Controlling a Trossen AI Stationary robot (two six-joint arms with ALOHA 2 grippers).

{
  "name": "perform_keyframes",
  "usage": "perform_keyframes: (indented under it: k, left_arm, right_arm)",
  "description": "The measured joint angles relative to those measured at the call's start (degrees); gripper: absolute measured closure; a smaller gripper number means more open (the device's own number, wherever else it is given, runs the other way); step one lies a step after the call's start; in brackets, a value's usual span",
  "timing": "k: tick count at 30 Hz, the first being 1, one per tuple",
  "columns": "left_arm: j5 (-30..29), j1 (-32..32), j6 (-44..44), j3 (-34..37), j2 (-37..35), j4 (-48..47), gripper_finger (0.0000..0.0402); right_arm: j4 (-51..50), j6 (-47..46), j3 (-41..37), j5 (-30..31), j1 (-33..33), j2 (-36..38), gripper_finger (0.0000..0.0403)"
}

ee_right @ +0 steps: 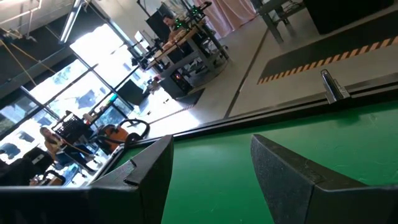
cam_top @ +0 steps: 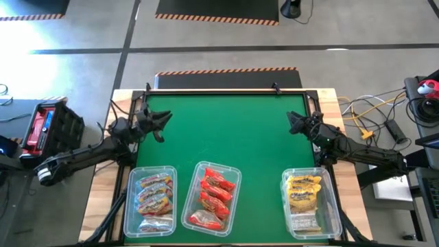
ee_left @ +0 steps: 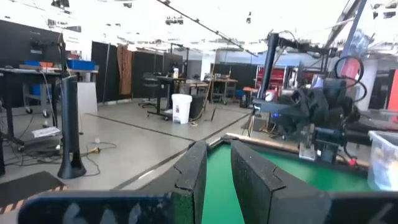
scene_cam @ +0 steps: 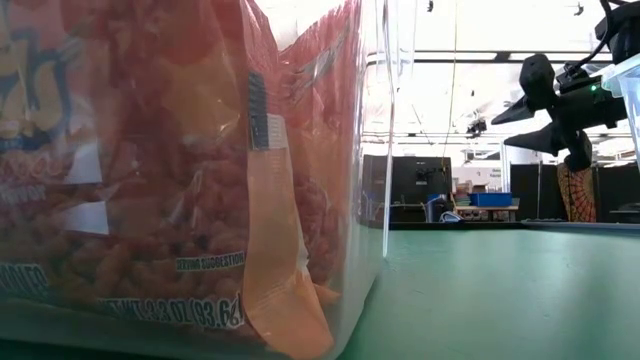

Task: Sort Maruchan noodles
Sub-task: Return to Home Position

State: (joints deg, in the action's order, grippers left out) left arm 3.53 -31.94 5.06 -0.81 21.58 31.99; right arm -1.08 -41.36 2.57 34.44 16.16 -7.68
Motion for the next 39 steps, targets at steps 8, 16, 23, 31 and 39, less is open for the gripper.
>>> perform_keyframes:
  k: [8,16,23,31,39]
  left_arm:
    - [-1.36,0.0,0.02,0.21,-0.26,1.01,0.0345]
    - [-1.53,0.0,0.0,0.22,-0.52,0.81,0.0345]
    - [-1.51,0.0,0.0,0.23,-0.74,3.42,0.0345]
    - [-1.49,0.0,0.0,0.25,-2.45,8.75,0.0345]
    - [-1.45,0.02,0.0,0.25,-6.65,6.45,0.0345]
  right_arm:
    - [0.0,0.0,0.0,-0.02,0.0,-0.02,0.0199]
    - [0.0,0.0,0.01,-0.02,0.0,-0.02,0.0199]
    - [0.0,0.0,0.0,-0.02,0.0,-0.02,0.0199]
    - [0.01,0.0,0.0,-0.02,0.0,-0.02,0.0199]
    - [0.0,0.0,0.0,-0.02,0.0,-0.02,0.02]
